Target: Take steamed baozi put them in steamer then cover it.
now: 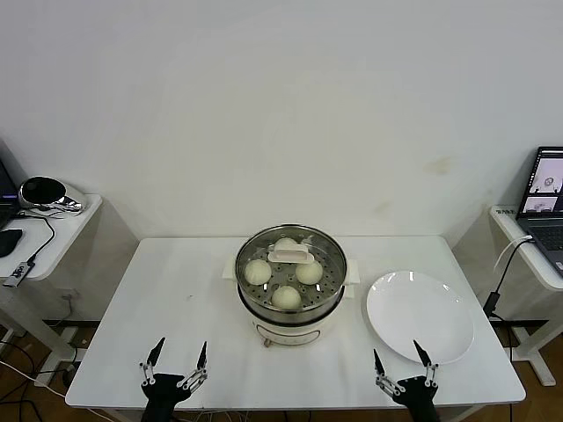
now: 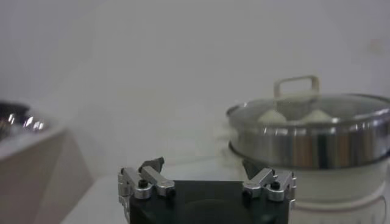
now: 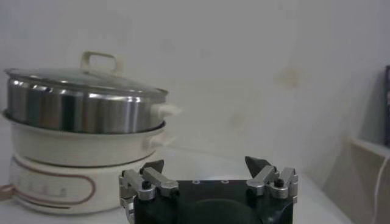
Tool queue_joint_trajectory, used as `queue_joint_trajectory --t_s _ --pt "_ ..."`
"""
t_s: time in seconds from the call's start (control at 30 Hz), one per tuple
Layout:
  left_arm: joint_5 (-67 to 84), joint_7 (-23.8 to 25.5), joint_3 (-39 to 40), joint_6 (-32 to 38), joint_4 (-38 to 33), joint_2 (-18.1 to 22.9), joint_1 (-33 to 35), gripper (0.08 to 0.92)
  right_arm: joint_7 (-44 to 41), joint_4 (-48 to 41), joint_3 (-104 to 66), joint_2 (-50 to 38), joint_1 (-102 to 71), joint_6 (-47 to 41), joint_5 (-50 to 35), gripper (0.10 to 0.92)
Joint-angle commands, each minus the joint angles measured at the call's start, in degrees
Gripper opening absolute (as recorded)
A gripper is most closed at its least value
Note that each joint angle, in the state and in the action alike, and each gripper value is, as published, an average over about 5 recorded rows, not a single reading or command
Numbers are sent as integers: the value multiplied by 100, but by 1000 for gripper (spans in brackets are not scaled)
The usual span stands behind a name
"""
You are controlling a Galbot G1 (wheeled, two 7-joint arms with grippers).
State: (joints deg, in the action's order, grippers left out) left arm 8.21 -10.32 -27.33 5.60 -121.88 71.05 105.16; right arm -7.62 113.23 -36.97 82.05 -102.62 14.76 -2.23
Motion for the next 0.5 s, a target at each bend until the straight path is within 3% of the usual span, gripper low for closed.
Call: queue_joint_trajectory --t_s 0.03,0.5 --pt "553 160 -381 359 198 52 412 823 49 21 219 42 -128 -72 -59 823" --pt "591 280 -436 159 195 30 382 823 280 164 261 34 -247 -339 15 823"
